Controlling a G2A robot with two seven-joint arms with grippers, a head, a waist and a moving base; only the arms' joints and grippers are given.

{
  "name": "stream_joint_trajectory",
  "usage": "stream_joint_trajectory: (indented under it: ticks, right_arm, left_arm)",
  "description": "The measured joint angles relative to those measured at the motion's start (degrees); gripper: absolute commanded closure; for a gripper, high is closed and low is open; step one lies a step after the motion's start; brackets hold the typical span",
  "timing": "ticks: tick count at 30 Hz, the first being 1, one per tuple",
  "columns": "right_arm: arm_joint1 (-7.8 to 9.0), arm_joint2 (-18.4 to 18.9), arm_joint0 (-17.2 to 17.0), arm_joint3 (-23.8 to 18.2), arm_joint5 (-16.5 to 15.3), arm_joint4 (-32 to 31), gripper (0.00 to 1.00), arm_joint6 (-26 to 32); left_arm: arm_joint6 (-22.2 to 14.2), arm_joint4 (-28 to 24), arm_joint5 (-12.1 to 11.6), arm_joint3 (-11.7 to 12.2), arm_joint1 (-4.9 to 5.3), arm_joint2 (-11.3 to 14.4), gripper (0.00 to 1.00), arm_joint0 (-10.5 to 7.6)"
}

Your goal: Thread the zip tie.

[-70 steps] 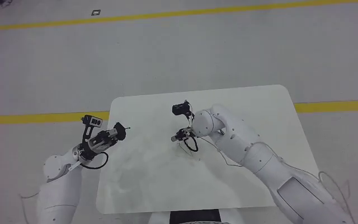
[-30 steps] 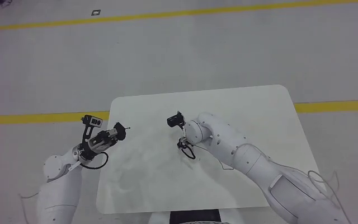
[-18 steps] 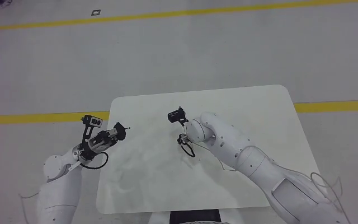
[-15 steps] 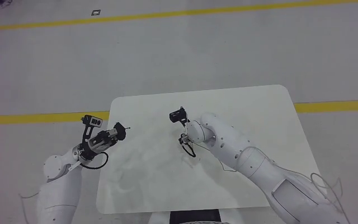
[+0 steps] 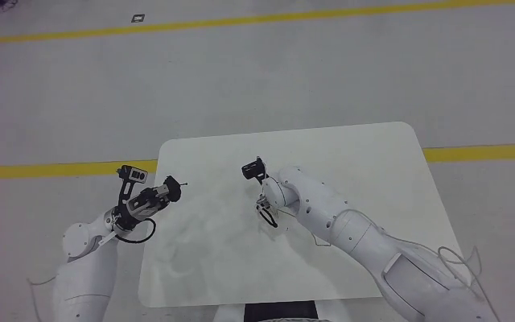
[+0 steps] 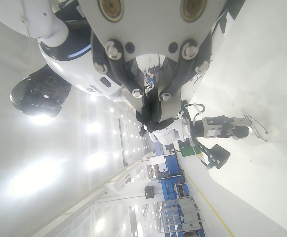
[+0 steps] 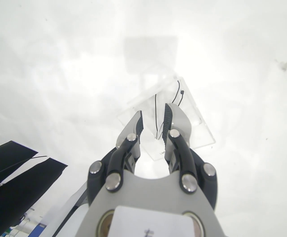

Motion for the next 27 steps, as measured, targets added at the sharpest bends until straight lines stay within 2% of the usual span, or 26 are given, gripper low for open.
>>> stream_joint_trajectory:
  ticks: [8, 15, 27]
  right_arm:
    - [-1.62, -1.18, 0.90, 3.35, 0.46, -0.58, 0.84, -0.17]
    - [-2.56, -1.12, 1.37, 5.81, -2.11, 0.62, 0.83, -0.04]
    - [-4.55, -1.57, 2.62, 10.53, -3.75, 1.44, 0.85, -0.76]
  left_arm:
    - [0.00, 0.00, 0.00, 0.00, 0.00, 0.00, 1.00, 0.00]
    - [0.00, 0.00, 0.00, 0.00, 0.00, 0.00, 1.00, 0.00]
    - [0.00, 0.00, 0.00, 0.00, 0.00, 0.00, 1.00, 0.00]
